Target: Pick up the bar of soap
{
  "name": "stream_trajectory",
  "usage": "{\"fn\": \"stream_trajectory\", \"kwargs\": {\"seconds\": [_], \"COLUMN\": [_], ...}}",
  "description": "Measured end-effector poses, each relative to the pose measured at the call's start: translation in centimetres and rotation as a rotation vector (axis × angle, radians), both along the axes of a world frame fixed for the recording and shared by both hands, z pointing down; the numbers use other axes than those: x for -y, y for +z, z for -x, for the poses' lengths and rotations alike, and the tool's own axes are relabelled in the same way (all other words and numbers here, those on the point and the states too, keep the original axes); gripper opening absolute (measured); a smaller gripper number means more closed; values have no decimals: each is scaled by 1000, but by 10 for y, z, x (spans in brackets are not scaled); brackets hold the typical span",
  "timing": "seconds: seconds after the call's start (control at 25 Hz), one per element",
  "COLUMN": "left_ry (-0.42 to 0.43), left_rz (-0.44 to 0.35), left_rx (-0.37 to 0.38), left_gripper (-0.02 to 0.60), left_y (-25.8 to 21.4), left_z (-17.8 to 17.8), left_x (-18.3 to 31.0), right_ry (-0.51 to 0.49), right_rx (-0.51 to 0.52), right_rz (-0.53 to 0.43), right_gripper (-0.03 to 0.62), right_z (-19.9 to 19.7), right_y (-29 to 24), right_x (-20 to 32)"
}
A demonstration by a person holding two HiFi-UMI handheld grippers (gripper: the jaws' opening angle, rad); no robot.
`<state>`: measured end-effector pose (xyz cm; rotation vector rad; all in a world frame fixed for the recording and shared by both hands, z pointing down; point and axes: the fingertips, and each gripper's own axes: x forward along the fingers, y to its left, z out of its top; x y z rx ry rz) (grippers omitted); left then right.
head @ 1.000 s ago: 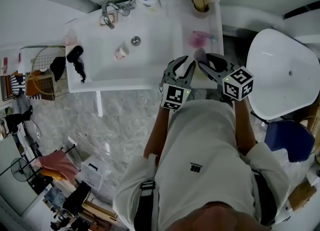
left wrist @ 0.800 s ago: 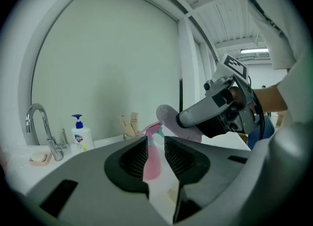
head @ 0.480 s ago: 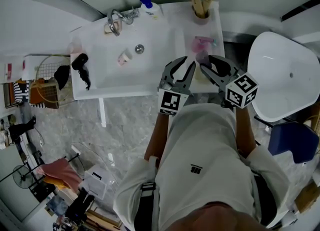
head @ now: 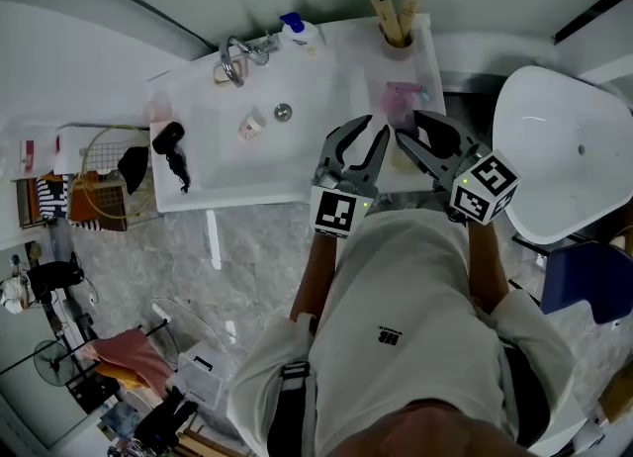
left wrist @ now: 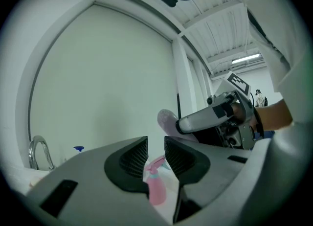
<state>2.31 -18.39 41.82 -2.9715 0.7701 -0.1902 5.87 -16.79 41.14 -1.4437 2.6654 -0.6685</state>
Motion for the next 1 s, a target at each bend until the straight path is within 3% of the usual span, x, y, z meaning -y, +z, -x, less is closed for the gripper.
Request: {"fn": "stream_trajectory", "kwargs": {"seconds": [0.32, 1.0], "left_ry": [10, 35], "left_rz": [-45, -52], "left_rx": [-96, -110], "left_gripper": [122, 121], "left_y": [-32, -40], "left_z": [2, 5], "left_x": [0, 0], "right_ry": [22, 65], "right_rx": [-16, -49], "right_rz": [-66, -77], "right_gripper": [187, 187], "right_z": [-2, -2], "right_y": [-22, -24], "right_x": [-5, -6]}}
